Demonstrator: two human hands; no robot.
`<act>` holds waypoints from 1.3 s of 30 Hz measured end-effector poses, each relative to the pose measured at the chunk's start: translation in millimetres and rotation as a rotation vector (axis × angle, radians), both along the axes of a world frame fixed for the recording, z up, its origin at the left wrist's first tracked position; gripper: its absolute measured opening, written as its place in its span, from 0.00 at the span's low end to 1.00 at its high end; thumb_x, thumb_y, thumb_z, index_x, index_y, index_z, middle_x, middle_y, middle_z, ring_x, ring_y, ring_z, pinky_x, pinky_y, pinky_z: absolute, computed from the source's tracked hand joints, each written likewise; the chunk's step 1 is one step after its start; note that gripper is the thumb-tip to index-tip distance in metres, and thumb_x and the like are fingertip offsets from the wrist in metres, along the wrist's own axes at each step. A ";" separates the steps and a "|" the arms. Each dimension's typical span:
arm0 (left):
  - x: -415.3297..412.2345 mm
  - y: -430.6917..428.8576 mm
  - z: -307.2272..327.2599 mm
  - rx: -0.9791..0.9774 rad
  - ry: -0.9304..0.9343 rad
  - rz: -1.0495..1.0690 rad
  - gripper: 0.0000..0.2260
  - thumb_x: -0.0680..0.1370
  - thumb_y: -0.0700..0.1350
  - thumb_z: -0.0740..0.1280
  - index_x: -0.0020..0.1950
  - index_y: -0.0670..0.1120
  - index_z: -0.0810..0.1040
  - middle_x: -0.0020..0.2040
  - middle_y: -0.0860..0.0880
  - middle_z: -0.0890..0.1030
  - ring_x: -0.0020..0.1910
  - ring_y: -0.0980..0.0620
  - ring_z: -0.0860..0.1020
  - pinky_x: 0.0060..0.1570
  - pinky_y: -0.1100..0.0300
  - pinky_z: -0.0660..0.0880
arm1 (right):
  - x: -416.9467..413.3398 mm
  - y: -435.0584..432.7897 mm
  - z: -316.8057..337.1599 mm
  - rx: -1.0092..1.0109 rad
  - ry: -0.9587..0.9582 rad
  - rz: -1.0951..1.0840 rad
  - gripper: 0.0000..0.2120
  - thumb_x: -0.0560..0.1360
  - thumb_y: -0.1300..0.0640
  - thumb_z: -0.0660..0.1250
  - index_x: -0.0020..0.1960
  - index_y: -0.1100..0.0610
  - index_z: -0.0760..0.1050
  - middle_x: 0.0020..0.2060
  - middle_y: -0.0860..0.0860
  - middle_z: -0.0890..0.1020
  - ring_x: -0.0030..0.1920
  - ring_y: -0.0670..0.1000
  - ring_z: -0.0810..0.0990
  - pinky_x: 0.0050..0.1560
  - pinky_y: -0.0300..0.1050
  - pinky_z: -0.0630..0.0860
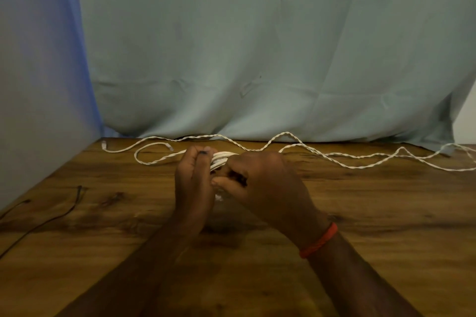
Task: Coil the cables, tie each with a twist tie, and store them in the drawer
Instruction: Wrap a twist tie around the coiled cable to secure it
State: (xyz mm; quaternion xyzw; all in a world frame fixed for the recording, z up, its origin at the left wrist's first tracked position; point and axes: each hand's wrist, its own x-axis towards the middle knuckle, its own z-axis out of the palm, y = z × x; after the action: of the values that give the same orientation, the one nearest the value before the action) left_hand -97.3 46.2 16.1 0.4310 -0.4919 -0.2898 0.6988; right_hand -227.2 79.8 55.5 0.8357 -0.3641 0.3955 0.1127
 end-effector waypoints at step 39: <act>3.1 -3.2 -3.8 -0.386 -0.530 0.123 0.07 0.75 0.40 0.70 0.50 0.42 0.86 0.38 0.54 0.75 0.39 0.63 0.75 0.40 0.72 0.67 | -8.2 -13.5 -4.1 0.578 -0.798 0.130 0.10 0.74 0.68 0.73 0.53 0.60 0.85 0.40 0.51 0.87 0.39 0.47 0.86 0.47 0.44 0.84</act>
State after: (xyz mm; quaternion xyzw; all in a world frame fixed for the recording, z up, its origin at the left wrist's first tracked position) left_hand -94.2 43.0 12.3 0.3801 -0.6752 -0.0264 0.6316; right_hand -235.4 66.3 51.4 0.6373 -0.4207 0.5734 -0.2968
